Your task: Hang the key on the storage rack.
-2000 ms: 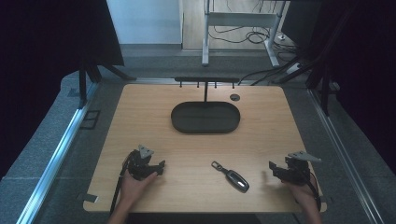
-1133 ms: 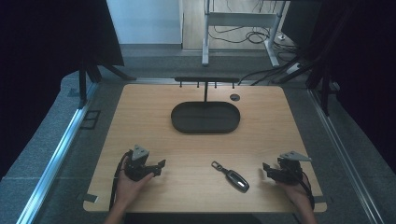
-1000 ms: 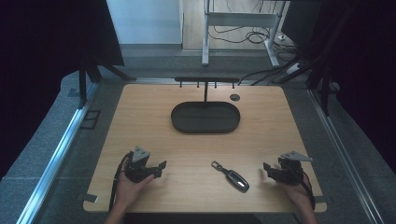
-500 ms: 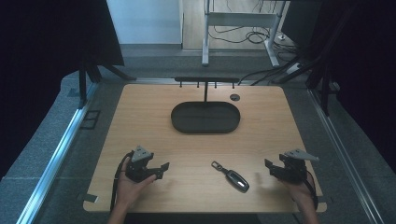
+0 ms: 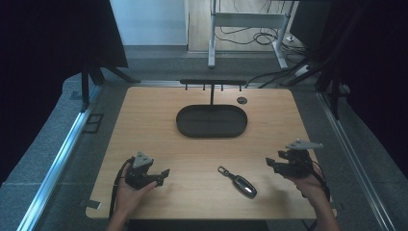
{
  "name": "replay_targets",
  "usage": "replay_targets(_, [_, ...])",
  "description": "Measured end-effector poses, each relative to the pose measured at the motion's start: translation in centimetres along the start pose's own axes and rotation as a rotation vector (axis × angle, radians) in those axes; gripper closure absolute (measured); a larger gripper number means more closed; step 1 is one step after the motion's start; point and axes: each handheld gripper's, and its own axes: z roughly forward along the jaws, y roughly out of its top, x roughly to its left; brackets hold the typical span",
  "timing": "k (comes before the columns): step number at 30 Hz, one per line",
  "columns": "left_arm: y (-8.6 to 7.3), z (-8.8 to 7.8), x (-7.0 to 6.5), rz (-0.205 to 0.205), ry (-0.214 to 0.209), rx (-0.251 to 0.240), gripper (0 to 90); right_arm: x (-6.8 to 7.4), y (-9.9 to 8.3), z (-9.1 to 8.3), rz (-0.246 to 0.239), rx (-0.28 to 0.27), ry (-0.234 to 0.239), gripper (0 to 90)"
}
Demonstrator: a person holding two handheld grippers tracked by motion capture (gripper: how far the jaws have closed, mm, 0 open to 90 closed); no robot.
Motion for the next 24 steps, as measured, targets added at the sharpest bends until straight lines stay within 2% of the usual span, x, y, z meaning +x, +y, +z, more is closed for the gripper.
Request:
replay_targets(1, [-0.2,-0.1,0.1,-0.006,-0.001,-0.001,23.7,0.4,1.1,0.2,-0.027,0.037,0.012,39.8])
replay_targets(2, [-0.3,-0.2,0.2,-0.010,-0.004,-0.002,23.7,0.4,1.1,0.2,-0.027,0.037,0.012,39.8])
replay_targets(3, [-0.4,-0.2,0.3,-0.012,-0.006,0.000,23.6,1.2,2.2,0.4,-0.061,0.069,0.010,40.4])
replay_targets(4, [-0.5,-0.3,0.3,-0.010,-0.003,0.002,23.6,1.2,2.2,0.4,-0.061,0.069,0.010,40.4])
replay_targets(7, [-0.7,-0.4,0.4,-0.017,-0.006,0.003,23.6,2.9,4.0,0.8,-0.130,0.111,0.026,40.8])
replay_targets(11, [-0.7,-0.3,0.3,-0.017,-0.009,0.002,23.7,3.9,5.0,1.2,-0.158,0.137,0.045,40.9])
replay_targets(13, [-0.7,-0.4,0.2,-0.013,-0.014,0.005,23.8,4.5,5.5,2.0,-0.182,0.179,0.046,41.1])
replay_targets(19, [-0.7,-0.6,0.2,-0.015,-0.022,0.006,23.9,5.5,6.1,3.4,-0.197,0.241,0.082,41.8])
replay_targets(22, [-0.9,-0.4,0.4,-0.013,-0.020,0.014,23.9,6.2,6.3,4.6,-0.225,0.286,0.084,44.5])
replay_targets(24, [-0.9,-0.4,0.4,-0.011,-0.022,0.015,24.0,6.4,6.4,4.8,-0.229,0.296,0.087,44.8])
